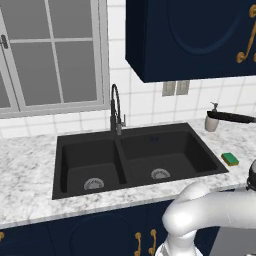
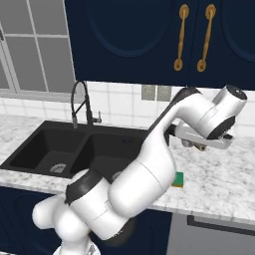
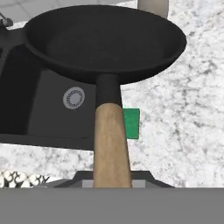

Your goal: Pick the pan and sponge and place them into the sink. Then turn on the water.

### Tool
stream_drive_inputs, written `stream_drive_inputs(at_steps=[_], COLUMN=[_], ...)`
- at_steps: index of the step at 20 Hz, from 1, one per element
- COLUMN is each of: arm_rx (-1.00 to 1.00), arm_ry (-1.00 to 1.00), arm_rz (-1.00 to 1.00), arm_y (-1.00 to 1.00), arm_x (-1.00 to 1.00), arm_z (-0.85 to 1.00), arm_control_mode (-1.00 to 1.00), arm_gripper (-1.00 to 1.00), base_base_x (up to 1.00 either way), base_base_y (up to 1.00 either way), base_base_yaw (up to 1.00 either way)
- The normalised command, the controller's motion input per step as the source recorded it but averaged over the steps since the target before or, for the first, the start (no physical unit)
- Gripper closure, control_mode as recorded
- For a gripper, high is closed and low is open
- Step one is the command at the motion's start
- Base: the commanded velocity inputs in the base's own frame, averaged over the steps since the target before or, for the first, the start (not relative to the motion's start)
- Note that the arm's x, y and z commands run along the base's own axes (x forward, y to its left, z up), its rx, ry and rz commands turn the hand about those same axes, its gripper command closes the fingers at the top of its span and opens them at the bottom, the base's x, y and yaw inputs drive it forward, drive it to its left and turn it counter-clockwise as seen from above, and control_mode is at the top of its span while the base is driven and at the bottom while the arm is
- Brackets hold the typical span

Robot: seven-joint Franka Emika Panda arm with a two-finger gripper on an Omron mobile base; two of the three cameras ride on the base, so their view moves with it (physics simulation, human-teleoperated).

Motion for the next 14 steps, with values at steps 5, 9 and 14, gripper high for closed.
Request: stream_drive_inputs(at_steps=[5,9,14], arm_rx=[0.02,0.00,0.00], arm_ry=[-0.16,-0.42,-0.63], arm_rz=[0.46,0.49,0.47], arm_y=[0.57,0.69,0.85], arm_x=[0.00,0.00,0.00], arm_z=[0.09,-0.10,-0.31], arm_control_mode=[-1.00,-1.00,-1.00], arm_gripper=[1.00,1.00,1.00], base_base_x=[0.00,0.00,0.00], base_base_y=[0.00,0.00,0.00], base_base_yaw=[0.00,0.00,0.00])
